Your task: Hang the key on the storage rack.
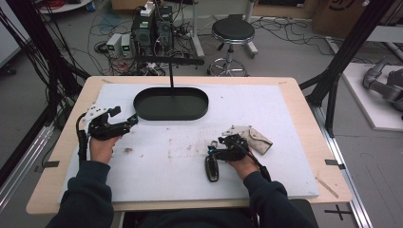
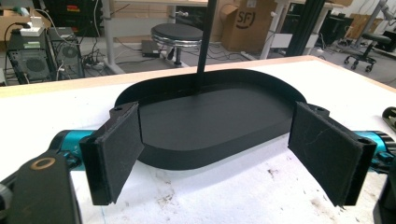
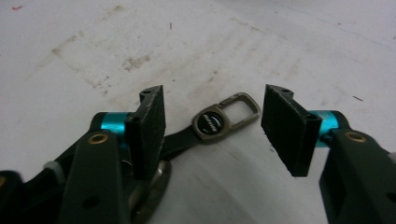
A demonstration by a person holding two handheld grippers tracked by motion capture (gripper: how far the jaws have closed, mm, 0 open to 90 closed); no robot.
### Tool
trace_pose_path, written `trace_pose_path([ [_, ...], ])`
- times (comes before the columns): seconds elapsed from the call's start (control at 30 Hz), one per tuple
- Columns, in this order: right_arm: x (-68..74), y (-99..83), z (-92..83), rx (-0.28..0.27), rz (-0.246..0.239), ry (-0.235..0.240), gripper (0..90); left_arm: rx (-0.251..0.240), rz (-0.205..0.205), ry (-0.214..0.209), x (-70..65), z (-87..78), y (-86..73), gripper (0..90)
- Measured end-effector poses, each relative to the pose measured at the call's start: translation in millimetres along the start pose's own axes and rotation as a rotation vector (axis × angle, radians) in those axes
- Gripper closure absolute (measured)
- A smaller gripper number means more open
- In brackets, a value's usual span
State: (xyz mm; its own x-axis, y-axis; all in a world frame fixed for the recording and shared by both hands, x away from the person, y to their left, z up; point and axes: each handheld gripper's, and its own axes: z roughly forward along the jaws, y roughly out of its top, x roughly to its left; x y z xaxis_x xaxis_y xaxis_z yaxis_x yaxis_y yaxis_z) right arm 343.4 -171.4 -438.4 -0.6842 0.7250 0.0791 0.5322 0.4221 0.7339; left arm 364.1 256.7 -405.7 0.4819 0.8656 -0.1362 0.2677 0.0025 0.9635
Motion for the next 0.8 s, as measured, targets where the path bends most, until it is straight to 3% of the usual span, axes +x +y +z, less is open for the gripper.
trace_pose_path([
  [0.03, 5.7, 1.1, -0.6, -0.008, -0.013, -0.012, 33.3, -0.001, 0.000, 0.000, 0.2, -0.1, 0.1, 17.5],
  [0.13, 14.4, 0.8, -2.5, -0.011, -0.020, -0.046, 27.0, 0.000, -0.003, 0.002, 1.1, -0.3, 0.0, 17.5],
  [0.23, 32.4, -7.8, -4.8, 0.002, -0.028, -0.082, 23.9, 0.001, -0.003, 0.000, 1.0, 0.0, -0.2, 17.5],
  [0.33, 44.3, -16.0, -3.0, 0.025, -0.066, -0.089, 25.7, 0.002, -0.002, 0.001, 0.6, -0.1, -0.1, 17.6],
  [0.57, 42.6, -14.2, -0.7, 0.050, -0.056, -0.064, 38.1, -0.001, -0.002, 0.008, 0.8, -1.0, 0.2, 17.8],
  [0.67, 35.5, -12.4, -1.9, 0.056, -0.063, -0.080, 41.0, 0.003, -0.005, 0.011, 1.5, -1.0, -0.3, 17.7],
  [0.7, 29.1, -10.7, -2.9, 0.059, -0.073, -0.111, 42.4, 0.002, -0.005, 0.011, 1.3, -1.0, -0.3, 17.8],
  [0.8, 19.9, -8.2, -4.3, 0.062, -0.082, -0.141, 44.7, 0.004, 0.000, 0.010, 1.0, -0.9, -0.2, 17.8],
])
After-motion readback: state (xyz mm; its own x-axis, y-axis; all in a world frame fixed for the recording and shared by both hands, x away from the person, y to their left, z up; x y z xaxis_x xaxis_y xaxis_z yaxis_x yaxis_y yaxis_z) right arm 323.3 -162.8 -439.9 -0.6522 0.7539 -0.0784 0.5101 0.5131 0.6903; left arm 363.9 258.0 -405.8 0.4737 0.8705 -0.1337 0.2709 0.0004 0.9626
